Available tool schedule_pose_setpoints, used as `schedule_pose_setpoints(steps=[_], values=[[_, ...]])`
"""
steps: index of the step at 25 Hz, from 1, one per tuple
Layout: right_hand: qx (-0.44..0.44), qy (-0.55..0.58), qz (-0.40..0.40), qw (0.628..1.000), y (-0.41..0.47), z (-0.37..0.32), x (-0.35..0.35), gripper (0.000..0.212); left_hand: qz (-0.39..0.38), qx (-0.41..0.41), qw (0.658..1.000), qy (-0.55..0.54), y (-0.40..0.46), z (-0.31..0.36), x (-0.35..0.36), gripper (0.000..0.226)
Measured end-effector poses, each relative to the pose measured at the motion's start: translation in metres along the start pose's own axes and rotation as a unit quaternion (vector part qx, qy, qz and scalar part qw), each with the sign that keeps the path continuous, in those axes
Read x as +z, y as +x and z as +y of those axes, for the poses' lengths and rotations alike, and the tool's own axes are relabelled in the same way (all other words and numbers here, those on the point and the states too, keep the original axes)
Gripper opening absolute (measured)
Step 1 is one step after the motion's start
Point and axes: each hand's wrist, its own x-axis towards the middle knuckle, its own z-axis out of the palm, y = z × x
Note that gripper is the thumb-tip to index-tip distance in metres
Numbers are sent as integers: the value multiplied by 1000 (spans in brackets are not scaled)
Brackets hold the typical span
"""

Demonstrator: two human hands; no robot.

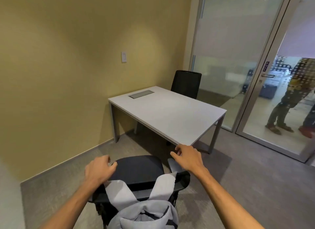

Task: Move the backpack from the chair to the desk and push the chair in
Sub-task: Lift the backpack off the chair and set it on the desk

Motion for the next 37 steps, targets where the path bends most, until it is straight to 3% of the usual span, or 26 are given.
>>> schedule_pose_setpoints(steps=[7, 12, 17, 26, 29, 34, 36, 37], values=[[28, -50, -88, 994, -13, 0, 35, 39, -85, -33, 992, 92, -4, -24, 17, 30], [51, -78, -117, 989, -21, -3, 54, 37, -121, -83, 985, 94, -8, -34, 28, 37], [85, -103, -105, 985, -20, -6, 64, 41, -185, -150, 971, -5, -12, -38, 34, 50], [122, -190, -115, 967, -17, -17, 71, 49, -249, -186, 951, 5, -1, -29, 30, 31], [99, -263, -113, 953, -18, -21, 69, 56, -227, -185, 956, -13, -4, -27, 29, 25], [84, -245, -111, 959, -17, -14, 72, 51, -160, -214, 959, -93, -9, -36, 36, 28], [101, -216, -101, 966, -18, -12, 73, 42, -114, -273, 925, -240, -7, -44, 35, 34], [110, -203, -101, 968, -18, -12, 74, 39, -92, -318, 883, -333, -6, -49, 33, 27]])
